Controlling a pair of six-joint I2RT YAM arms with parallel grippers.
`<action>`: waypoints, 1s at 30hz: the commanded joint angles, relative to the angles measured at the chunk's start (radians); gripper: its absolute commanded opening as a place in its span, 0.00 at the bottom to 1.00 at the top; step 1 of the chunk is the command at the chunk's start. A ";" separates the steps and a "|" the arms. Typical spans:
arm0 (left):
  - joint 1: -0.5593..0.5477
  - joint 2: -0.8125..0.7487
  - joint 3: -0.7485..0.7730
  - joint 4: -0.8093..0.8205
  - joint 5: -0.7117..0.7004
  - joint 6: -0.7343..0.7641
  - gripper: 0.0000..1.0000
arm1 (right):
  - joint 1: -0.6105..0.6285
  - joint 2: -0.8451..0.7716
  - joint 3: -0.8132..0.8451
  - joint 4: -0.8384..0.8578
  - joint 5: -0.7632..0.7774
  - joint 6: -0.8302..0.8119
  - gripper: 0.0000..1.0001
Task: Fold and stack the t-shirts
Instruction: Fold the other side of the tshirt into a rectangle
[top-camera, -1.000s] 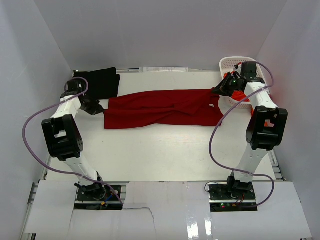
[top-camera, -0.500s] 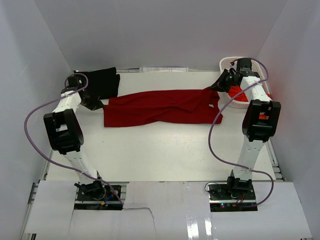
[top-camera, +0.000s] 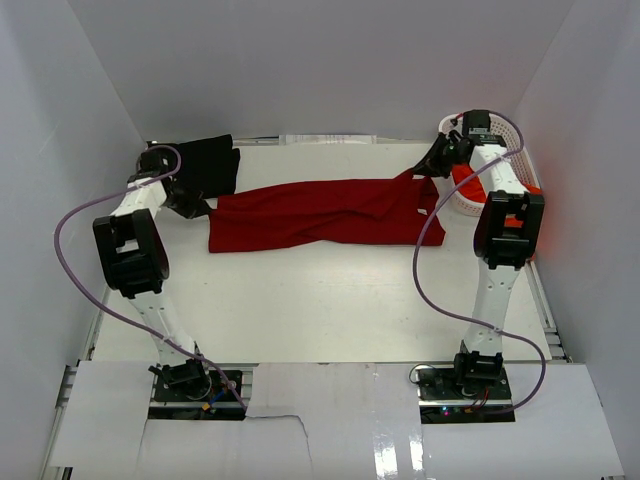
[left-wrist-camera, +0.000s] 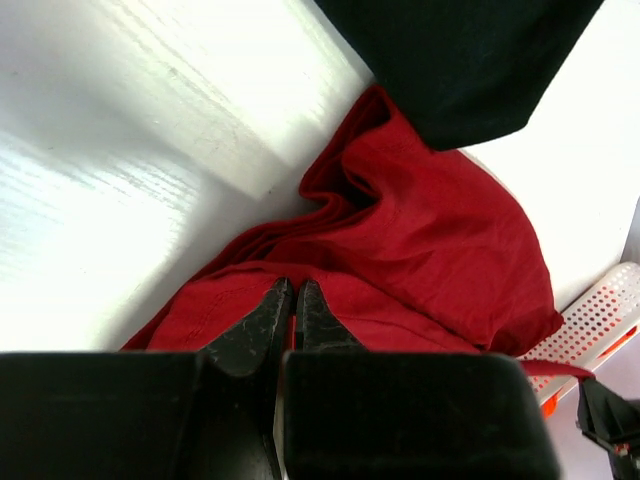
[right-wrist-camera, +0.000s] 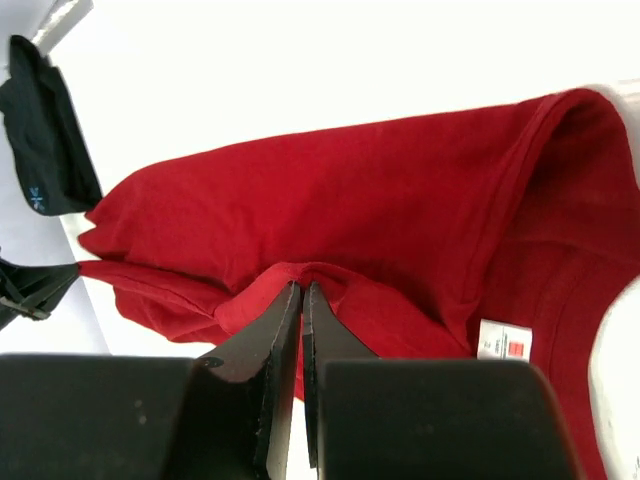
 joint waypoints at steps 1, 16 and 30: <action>-0.013 0.004 0.038 0.019 0.024 0.015 0.11 | 0.010 0.038 0.061 -0.017 0.014 -0.011 0.08; -0.028 -0.160 0.013 -0.025 -0.059 0.109 0.86 | 0.077 -0.302 -0.308 -0.091 0.268 -0.160 0.73; -0.073 -0.268 -0.326 0.041 -0.008 0.230 0.86 | 0.105 -0.501 -0.741 -0.065 0.475 -0.221 0.69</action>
